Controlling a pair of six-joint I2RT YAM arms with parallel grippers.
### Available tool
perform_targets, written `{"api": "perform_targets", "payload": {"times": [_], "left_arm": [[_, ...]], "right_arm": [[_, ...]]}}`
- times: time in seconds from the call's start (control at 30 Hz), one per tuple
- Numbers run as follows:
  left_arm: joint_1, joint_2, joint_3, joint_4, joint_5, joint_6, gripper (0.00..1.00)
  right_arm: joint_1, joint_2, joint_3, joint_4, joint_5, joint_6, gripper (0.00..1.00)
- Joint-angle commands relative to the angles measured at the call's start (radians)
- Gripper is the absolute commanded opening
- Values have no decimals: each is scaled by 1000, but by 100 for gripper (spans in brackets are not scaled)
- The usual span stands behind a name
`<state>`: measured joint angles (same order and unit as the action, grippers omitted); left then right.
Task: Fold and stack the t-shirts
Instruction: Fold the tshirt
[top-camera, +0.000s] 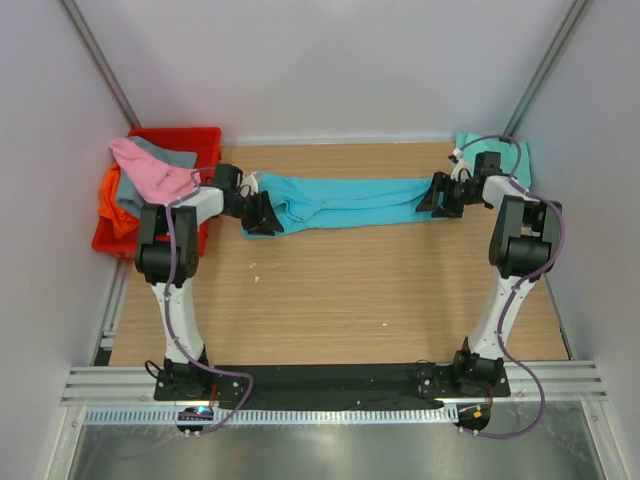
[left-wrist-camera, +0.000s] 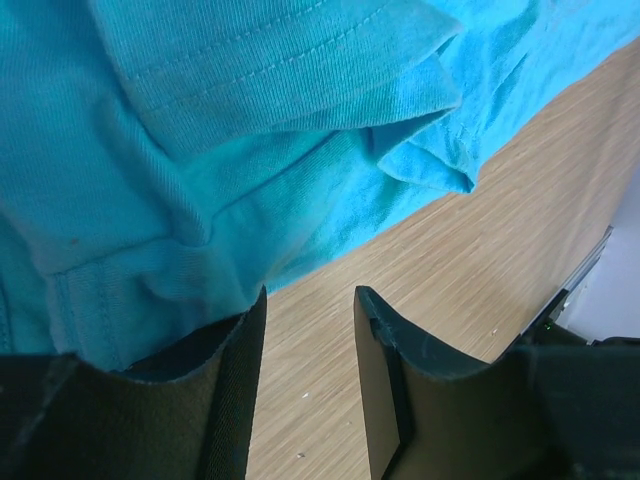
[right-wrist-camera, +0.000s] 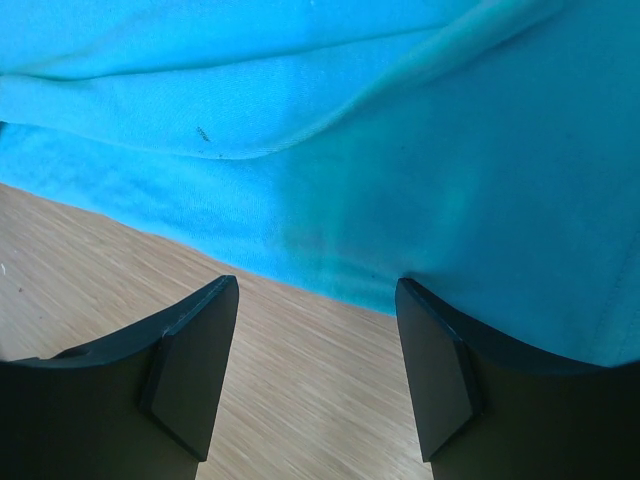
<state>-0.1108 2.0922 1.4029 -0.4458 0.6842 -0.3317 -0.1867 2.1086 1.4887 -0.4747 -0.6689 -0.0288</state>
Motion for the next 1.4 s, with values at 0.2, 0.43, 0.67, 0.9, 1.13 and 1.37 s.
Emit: {"api": "perform_targets", "payload": {"times": [0.2, 0.43, 0.67, 0.9, 1.13, 1.37], "left_arm": [[10, 29, 33, -4, -3, 20, 41], [13, 31, 34, -8, -3, 23, 40], [20, 31, 31, -25, -8, 36, 40], [31, -23, -28, -102, -17, 102, 39], [42, -116, -126, -143, -18, 146, 39], [42, -285, -196, -116, 6, 143, 37]], "right_arm": [[-42, 19, -19, 53, -12, -20, 70], [-57, 10, -21, 65, 22, -19, 70], [-59, 57, -22, 7, 71, -49, 70], [-59, -22, -165, -56, 66, -103, 70], [-59, -105, -297, -99, 55, -166, 70], [-59, -166, -292, -119, 39, -174, 70]]}}
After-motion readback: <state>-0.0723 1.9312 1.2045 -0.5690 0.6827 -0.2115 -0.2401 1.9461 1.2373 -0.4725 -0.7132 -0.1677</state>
